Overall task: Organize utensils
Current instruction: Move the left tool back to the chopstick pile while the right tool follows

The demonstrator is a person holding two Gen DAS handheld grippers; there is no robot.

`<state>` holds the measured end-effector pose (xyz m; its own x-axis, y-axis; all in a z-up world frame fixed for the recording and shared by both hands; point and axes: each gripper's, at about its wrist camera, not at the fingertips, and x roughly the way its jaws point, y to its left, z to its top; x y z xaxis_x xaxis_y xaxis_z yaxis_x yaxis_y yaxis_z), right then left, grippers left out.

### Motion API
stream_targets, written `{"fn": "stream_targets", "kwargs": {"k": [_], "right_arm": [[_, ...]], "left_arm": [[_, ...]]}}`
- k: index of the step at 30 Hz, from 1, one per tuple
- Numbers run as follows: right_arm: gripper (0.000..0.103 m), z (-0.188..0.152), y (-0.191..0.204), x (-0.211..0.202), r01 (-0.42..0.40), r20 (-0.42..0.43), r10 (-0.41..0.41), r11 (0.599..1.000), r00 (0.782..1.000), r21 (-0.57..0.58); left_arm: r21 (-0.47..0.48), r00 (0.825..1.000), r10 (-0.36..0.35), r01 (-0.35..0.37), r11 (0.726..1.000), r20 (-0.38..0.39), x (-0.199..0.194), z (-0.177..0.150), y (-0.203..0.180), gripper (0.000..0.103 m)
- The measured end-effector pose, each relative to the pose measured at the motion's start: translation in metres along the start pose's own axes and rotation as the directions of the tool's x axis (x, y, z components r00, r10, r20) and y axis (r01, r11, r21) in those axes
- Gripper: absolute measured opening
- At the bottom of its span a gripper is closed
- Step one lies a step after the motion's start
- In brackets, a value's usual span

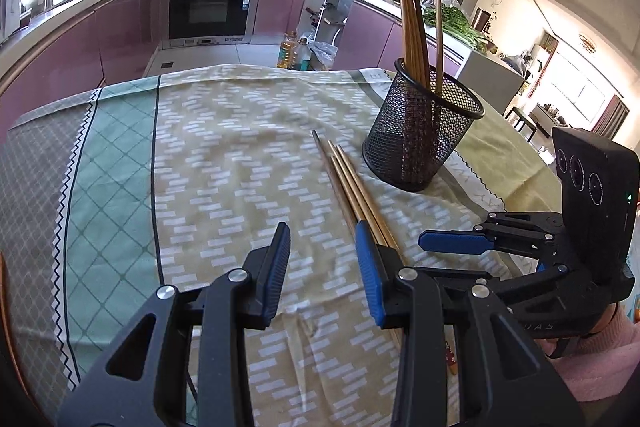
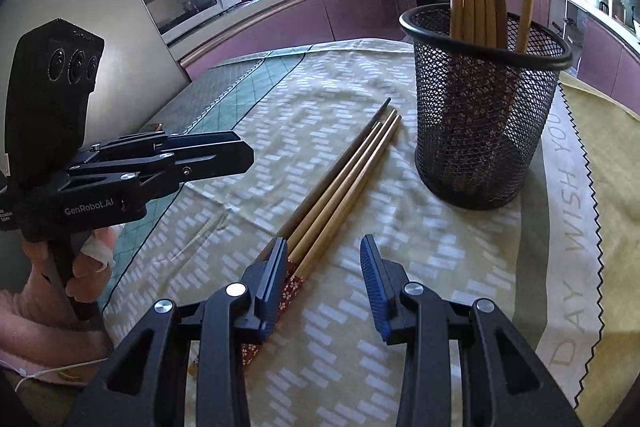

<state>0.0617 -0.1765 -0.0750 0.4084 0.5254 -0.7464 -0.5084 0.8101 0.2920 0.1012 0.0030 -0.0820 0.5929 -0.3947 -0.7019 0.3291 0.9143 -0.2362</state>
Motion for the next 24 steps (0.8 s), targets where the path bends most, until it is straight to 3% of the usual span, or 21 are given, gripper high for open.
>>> {"fn": "stream_targets", "kwargs": {"k": [11, 15, 24], "right_arm": [[0.028, -0.003, 0.007, 0.001, 0.079, -0.020, -0.080, 0.995, 0.997, -0.064], [0.024, -0.002, 0.001, 0.000, 0.068, -0.022, -0.069, 0.997, 0.997, -0.029], [0.024, 0.002, -0.006, 0.002, 0.078, -0.021, -0.079, 0.997, 0.997, -0.015]], "left_arm": [[0.005, 0.999, 0.007, -0.007, 1.000, -0.054, 0.016, -0.009, 0.002, 0.034], [0.005, 0.998, -0.008, 0.009, 1.000, -0.066, 0.021, -0.006, -0.001, 0.035], [0.075, 0.994, -0.025, 0.033, 0.997, -0.103, 0.036, -0.002, -0.020, 0.038]]}}
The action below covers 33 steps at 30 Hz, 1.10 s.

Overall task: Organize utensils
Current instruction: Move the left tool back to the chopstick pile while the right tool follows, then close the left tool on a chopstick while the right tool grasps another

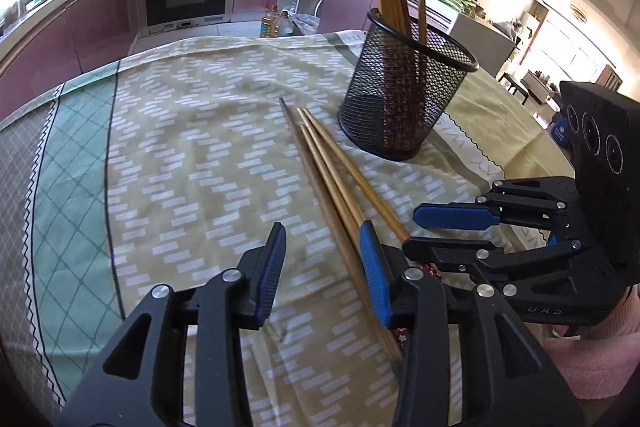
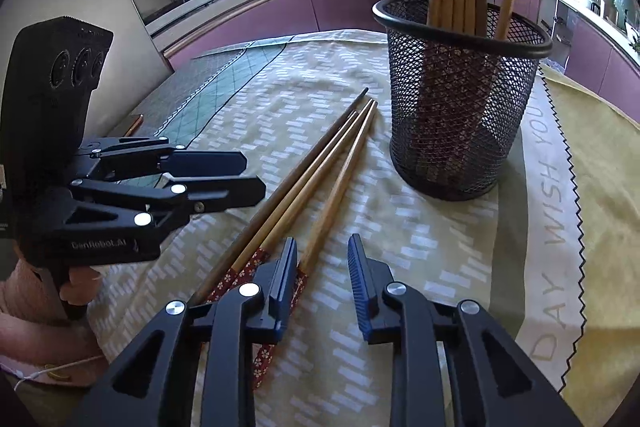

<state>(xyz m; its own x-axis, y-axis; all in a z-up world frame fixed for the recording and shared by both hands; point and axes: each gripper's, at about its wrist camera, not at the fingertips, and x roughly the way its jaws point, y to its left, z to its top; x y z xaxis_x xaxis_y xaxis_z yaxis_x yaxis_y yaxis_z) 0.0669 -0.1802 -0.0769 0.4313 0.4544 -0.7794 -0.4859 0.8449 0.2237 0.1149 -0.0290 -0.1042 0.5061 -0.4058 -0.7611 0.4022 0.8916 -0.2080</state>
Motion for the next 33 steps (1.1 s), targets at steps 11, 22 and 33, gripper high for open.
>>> {"fn": "stream_targets", "kwargs": {"k": [11, 22, 33], "right_arm": [[0.024, 0.005, -0.004, 0.005, 0.006, 0.019, -0.007, 1.000, 1.000, 0.014], [0.017, 0.012, -0.006, 0.011, 0.051, 0.020, -0.051, 0.999, 0.998, 0.002], [0.010, 0.024, -0.015, 0.020, 0.036, 0.041, -0.039, 0.998, 0.998, 0.061]], "left_arm": [[0.013, 0.999, 0.034, -0.033, 0.999, -0.034, 0.017, 0.008, 0.002, 0.035], [0.014, 0.998, 0.035, -0.034, 0.999, -0.047, 0.016, 0.011, 0.005, 0.030], [0.020, 0.996, 0.055, -0.054, 0.998, -0.063, 0.028, 0.025, 0.006, 0.012]]}}
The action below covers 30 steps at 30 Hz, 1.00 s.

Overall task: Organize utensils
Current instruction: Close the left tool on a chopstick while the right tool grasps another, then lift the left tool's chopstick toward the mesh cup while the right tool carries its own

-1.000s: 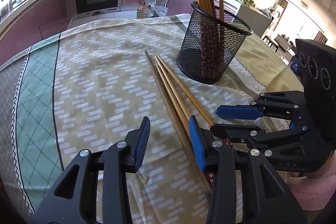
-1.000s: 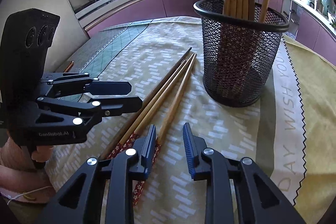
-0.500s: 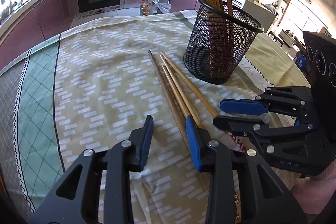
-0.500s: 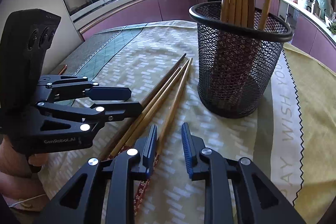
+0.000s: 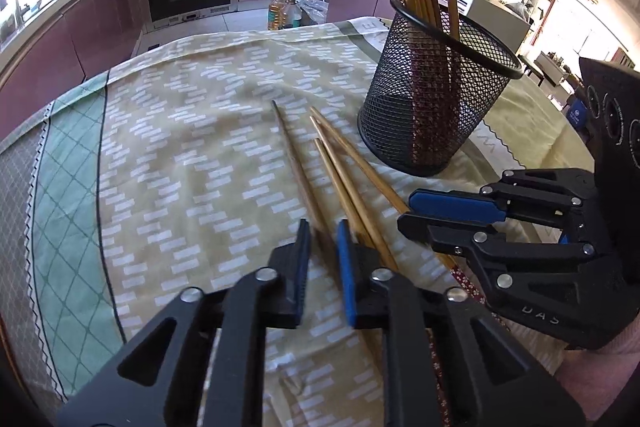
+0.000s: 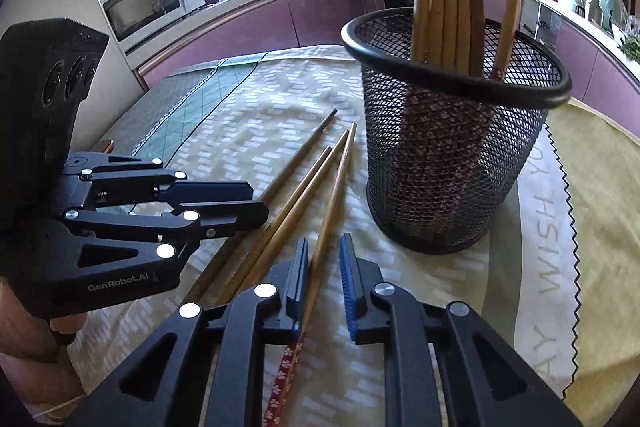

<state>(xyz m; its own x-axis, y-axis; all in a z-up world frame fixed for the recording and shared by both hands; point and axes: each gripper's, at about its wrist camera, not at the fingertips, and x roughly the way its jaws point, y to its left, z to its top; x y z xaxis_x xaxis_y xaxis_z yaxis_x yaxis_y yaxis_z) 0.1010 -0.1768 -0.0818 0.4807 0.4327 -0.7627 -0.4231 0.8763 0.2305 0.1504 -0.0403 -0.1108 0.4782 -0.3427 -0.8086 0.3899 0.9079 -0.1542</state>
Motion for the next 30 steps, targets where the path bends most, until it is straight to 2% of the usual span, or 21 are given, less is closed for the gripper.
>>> {"fn": "stream_targets", "kwargs": {"k": [3, 7, 11, 15, 22, 24, 30], "right_arm": [[0.007, -0.002, -0.010, -0.002, -0.035, 0.006, 0.035, 0.998, 0.999, 0.052], [0.006, -0.005, -0.018, -0.009, -0.066, 0.028, 0.063, 0.994, 0.998, 0.089], [0.006, -0.005, -0.016, -0.020, -0.108, 0.047, 0.105, 0.991, 0.993, 0.078], [0.006, -0.006, -0.010, -0.019, -0.136, 0.023, 0.135, 0.990, 0.991, 0.048], [0.009, -0.005, -0.001, -0.010, -0.108, -0.027, 0.108, 0.994, 0.994, 0.009], [0.009, -0.003, -0.003, -0.007, -0.110, -0.029, 0.110, 0.994, 0.993, 0.015], [0.008, 0.001, -0.008, -0.003, -0.116, -0.030, 0.116, 0.993, 0.993, 0.015]], "left_arm": [[-0.008, 1.000, 0.018, -0.018, 1.000, 0.017, 0.000, -0.003, -0.002, 0.011], [-0.054, 0.999, 0.004, -0.001, 0.999, 0.040, -0.007, -0.008, 0.002, 0.008], [-0.064, 0.998, -0.011, 0.015, 0.998, 0.058, -0.019, -0.013, 0.002, 0.008], [-0.044, 0.998, -0.027, 0.029, 0.999, 0.048, -0.023, -0.020, -0.003, 0.008], [-0.011, 1.000, -0.027, 0.027, 1.000, 0.002, -0.016, -0.027, -0.008, 0.008], [0.002, 1.000, -0.026, 0.026, 1.000, -0.004, -0.014, -0.026, -0.007, 0.012], [0.020, 0.999, -0.041, 0.042, 0.999, -0.024, -0.005, -0.010, -0.005, 0.017]]}}
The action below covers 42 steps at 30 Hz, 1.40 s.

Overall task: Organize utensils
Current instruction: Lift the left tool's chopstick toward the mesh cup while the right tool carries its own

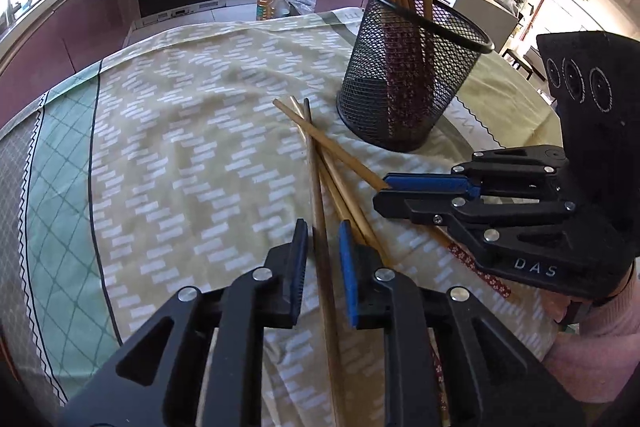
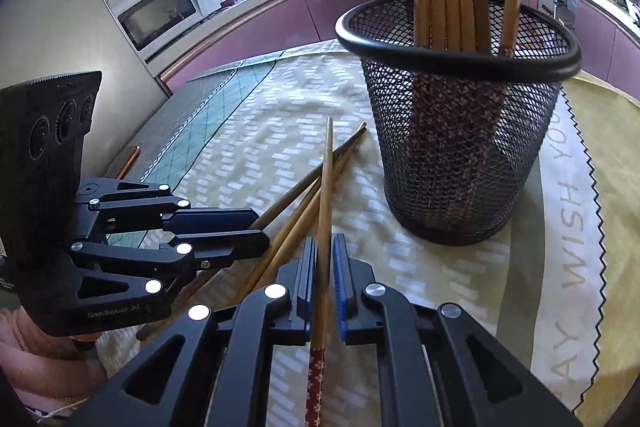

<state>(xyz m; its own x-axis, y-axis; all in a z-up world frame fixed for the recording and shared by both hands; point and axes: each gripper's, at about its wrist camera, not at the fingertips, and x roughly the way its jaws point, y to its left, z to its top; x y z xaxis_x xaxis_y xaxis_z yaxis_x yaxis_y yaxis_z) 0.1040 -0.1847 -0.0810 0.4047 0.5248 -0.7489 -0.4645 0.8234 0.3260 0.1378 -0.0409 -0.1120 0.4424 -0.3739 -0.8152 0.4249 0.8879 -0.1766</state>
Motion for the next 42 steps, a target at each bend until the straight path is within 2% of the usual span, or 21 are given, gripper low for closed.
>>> {"fn": "stream_targets", "kwargs": {"k": [4, 9, 19, 31, 42], "right_arm": [[0.006, 0.001, -0.001, -0.002, -0.001, 0.008, 0.001, 1.000, 1.000, 0.000], [0.006, 0.002, 0.000, -0.017, -0.018, 0.046, 0.018, 1.000, 0.999, -0.007], [0.006, 0.005, 0.007, -0.070, -0.032, 0.169, 0.041, 0.998, 0.985, -0.056], [0.006, 0.015, -0.002, -0.125, -0.033, 0.302, 0.050, 0.998, 0.952, -0.061], [0.006, 0.038, -0.005, -0.146, -0.008, 0.374, 0.034, 0.997, 0.927, -0.071]], "left_arm": [[-0.011, 1.000, 0.019, -0.019, 1.000, 0.002, 0.005, 0.006, 0.002, 0.009], [-0.016, 0.999, 0.028, -0.028, 0.999, 0.026, -0.002, 0.007, -0.002, 0.008], [0.002, 0.991, -0.020, 0.019, 1.000, 0.136, -0.052, 0.013, -0.010, 0.008], [0.044, 0.959, -0.119, 0.112, 0.993, 0.258, -0.110, 0.028, -0.019, 0.008], [0.065, 0.921, -0.169, 0.156, 0.986, 0.350, -0.141, 0.047, -0.023, 0.008]]}}
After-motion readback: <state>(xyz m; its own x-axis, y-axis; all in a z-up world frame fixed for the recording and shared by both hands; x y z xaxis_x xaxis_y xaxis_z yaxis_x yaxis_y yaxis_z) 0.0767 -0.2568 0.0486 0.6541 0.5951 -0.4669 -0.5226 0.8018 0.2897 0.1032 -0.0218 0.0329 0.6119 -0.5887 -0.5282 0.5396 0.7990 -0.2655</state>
